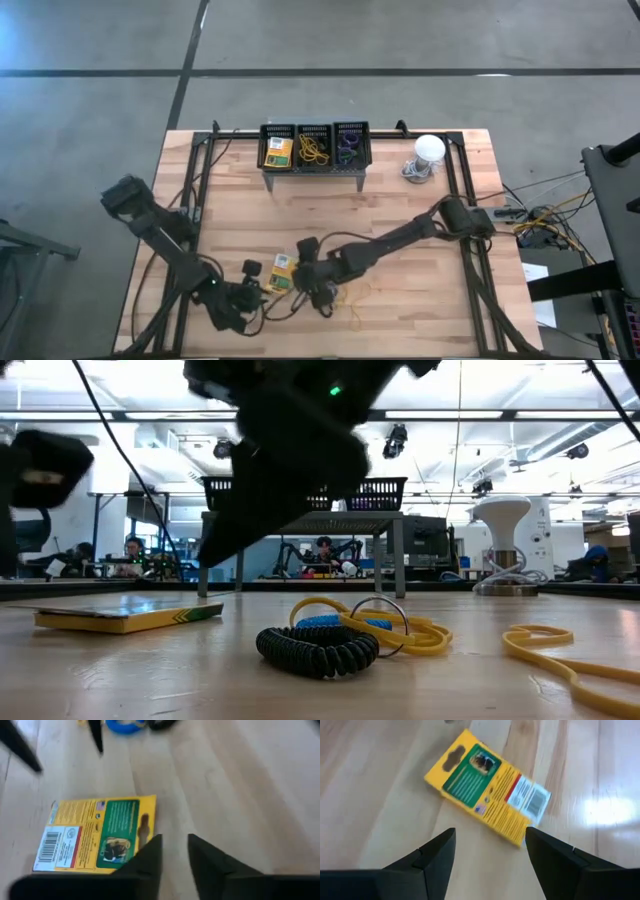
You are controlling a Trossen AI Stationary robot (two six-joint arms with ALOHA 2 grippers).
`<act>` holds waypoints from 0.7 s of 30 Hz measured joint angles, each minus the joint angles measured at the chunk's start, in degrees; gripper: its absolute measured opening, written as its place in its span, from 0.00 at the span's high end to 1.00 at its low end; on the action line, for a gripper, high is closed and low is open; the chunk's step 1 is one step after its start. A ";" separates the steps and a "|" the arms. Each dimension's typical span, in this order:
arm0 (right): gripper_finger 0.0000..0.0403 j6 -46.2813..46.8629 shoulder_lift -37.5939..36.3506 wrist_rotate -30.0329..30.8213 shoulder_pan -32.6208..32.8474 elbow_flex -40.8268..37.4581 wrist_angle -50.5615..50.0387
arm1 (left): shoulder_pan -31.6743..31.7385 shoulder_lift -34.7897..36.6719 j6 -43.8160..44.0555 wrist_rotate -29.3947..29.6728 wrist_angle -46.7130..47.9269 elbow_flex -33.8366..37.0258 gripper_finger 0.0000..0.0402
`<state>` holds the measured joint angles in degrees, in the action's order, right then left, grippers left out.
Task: Pick & Place Office Desk Supplies
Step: Put the crayon box of crayon into the left black bin
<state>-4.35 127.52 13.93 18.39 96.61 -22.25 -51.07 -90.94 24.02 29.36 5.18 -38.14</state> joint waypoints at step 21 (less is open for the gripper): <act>0.44 19.62 -19.35 22.24 6.62 -21.08 2.78 | 1.53 -11.32 -3.85 16.16 -1.99 -2.04 0.70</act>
<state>15.26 108.18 36.16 25.00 75.54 -19.47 -49.54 -102.25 20.17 45.53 3.19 -40.18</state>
